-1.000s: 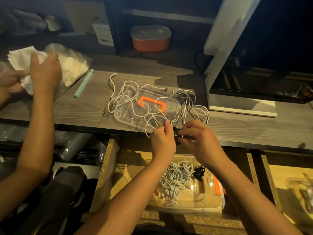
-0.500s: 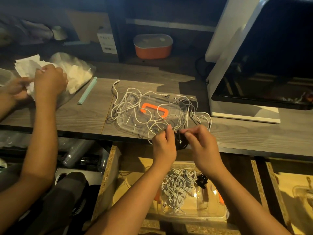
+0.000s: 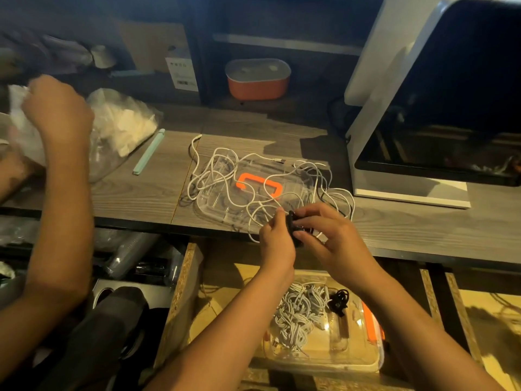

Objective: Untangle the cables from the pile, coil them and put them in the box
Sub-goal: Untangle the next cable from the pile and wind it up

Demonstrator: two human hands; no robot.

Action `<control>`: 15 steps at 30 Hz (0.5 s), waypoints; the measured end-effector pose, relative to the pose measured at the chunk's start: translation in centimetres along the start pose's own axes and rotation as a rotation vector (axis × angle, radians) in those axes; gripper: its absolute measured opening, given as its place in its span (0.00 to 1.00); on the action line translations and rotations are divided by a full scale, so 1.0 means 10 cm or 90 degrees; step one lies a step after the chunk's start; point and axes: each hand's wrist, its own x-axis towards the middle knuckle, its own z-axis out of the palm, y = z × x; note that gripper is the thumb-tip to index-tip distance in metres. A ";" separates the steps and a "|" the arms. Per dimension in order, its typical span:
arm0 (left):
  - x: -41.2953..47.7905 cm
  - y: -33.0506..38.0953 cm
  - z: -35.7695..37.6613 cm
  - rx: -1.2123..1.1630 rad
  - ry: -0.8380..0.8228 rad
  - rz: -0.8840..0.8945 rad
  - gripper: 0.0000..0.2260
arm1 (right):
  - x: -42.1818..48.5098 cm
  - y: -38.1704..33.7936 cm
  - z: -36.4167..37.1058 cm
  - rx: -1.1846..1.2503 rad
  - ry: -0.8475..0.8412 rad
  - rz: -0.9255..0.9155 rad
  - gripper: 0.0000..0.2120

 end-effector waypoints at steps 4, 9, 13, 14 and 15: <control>-0.03 0.09 0.02 0.136 -0.027 0.075 0.14 | 0.00 0.05 -0.07 -0.101 0.010 -0.052 0.11; -0.01 0.00 -0.12 0.314 -0.027 0.598 0.19 | -0.06 -0.05 0.03 0.059 0.126 0.142 0.06; 0.13 -0.06 -0.19 0.382 -0.044 0.832 0.22 | 0.01 -0.20 0.09 0.591 0.228 0.431 0.12; 0.14 -0.06 -0.19 0.397 -0.049 0.848 0.21 | 0.05 -0.21 0.08 0.711 0.243 0.484 0.12; 0.14 -0.05 -0.19 0.405 -0.046 0.826 0.20 | 0.08 -0.21 0.08 0.770 0.259 0.515 0.11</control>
